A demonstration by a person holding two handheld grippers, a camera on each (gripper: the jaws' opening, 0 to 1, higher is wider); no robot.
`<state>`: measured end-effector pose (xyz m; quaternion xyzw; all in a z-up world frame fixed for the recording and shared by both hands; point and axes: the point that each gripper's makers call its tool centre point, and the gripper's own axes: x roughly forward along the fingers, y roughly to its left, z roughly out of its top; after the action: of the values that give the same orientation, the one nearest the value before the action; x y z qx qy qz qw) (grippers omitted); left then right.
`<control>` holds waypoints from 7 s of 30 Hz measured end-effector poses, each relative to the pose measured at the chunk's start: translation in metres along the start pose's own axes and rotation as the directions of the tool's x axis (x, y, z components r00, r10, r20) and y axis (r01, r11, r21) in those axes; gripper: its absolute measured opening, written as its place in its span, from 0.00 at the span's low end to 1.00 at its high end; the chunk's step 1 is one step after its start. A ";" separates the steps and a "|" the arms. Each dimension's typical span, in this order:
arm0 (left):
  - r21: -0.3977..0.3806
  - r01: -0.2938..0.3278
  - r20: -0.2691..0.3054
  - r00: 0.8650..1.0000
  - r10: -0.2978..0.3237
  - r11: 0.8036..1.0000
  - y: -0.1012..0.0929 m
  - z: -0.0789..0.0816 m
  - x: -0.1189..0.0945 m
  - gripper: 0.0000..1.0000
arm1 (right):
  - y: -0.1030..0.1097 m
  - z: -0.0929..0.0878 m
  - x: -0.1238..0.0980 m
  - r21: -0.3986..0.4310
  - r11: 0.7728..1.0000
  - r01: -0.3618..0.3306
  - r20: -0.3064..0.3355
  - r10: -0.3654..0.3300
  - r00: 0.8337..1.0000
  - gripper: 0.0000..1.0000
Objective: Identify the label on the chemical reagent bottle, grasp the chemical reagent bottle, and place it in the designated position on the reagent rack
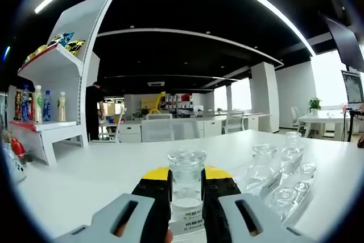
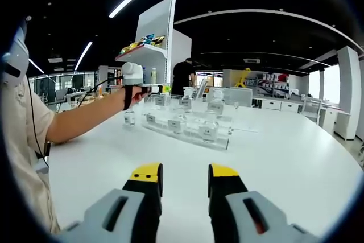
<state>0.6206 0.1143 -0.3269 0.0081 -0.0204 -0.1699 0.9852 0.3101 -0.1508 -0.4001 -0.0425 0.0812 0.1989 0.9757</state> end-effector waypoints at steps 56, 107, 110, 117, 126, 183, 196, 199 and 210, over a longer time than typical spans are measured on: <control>0.005 0.023 -0.039 0.999 -0.023 1.000 -0.012 -0.011 -0.005 0.30 | -0.011 0.002 -0.018 0.016 1.000 0.026 0.049 -0.027 0.998 0.31; 0.085 -0.001 0.055 0.998 -0.004 0.996 -0.001 0.053 -0.132 0.33 | -0.013 0.018 -0.055 -0.009 0.999 0.034 0.127 -0.032 0.991 0.31; 0.097 0.000 0.054 0.999 -0.006 0.995 -0.002 0.054 -0.141 0.33 | -0.014 0.019 -0.059 -0.006 0.999 0.039 0.133 -0.037 0.990 0.31; 0.107 -0.010 0.064 0.998 0.003 0.994 0.000 0.058 -0.164 0.33 | -0.022 0.020 -0.072 -0.006 0.998 0.054 0.145 -0.053 0.988 0.31; 0.099 -0.005 0.061 0.998 -0.001 0.995 -0.002 0.053 -0.190 0.33 | -0.028 0.020 -0.081 -0.002 0.998 0.069 0.152 -0.068 0.986 0.31; 0.043 -0.135 0.045 0.990 0.133 0.990 0.049 0.015 -0.330 0.35 | -0.023 0.016 -0.092 0.012 0.996 0.083 0.158 -0.084 0.984 0.31; 0.055 -0.119 0.041 0.992 0.117 0.991 0.040 0.014 -0.333 0.36 | -0.025 0.016 -0.100 0.013 0.995 0.096 0.165 -0.097 0.981 0.31; 0.052 -0.117 0.044 0.992 0.115 0.992 0.040 0.015 -0.333 0.36 | -0.026 0.015 -0.101 0.015 0.995 0.098 0.166 -0.099 0.981 0.31; 0.049 -0.131 0.037 0.991 0.129 0.990 0.046 0.014 -0.337 0.36 | -0.024 0.017 -0.102 0.007 0.995 0.100 0.168 -0.099 0.981 0.31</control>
<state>0.3179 0.2710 -0.3245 0.0292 -0.0418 -0.1049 0.9932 0.2299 -0.2098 -0.3641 -0.0302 -0.0038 0.1529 0.9878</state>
